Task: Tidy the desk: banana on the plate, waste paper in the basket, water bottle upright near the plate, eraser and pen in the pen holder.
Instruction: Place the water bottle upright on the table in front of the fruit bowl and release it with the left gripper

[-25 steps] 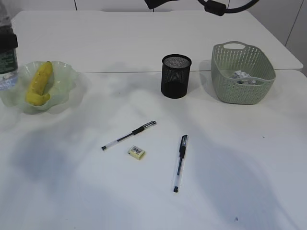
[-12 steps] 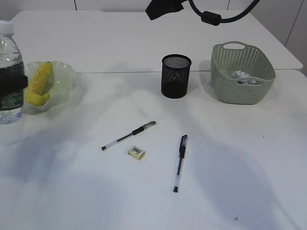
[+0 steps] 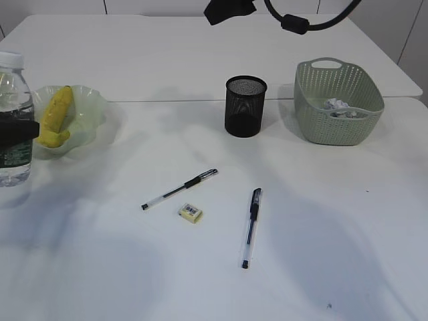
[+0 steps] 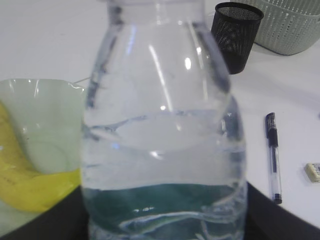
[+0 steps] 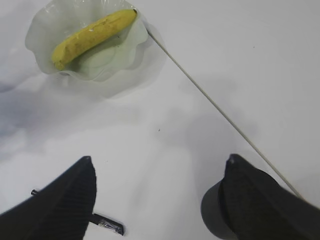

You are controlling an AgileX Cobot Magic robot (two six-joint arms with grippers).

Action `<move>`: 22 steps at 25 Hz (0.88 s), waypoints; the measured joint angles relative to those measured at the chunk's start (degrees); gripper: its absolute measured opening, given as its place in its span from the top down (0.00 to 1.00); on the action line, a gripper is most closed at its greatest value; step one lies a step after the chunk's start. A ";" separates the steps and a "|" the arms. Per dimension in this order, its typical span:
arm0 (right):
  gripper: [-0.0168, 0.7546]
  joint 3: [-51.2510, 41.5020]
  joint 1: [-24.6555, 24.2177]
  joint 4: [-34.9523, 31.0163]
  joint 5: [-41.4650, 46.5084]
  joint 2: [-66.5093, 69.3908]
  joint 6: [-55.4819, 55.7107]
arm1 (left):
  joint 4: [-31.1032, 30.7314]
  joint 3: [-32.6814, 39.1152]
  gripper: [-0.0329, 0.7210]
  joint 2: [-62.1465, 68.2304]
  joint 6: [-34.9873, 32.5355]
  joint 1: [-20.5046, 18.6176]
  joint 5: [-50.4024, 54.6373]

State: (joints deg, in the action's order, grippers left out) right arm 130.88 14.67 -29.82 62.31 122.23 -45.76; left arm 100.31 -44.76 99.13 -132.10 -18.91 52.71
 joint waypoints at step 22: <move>0.21 0.00 0.00 0.09 -0.74 0.00 -0.38 | 0.34 0.00 0.44 7.24 -14.30 -1.06 10.59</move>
State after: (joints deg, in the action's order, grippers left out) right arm 130.88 14.67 -29.72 61.57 122.23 -46.14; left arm 100.65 -44.76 106.37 -146.40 -19.97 63.30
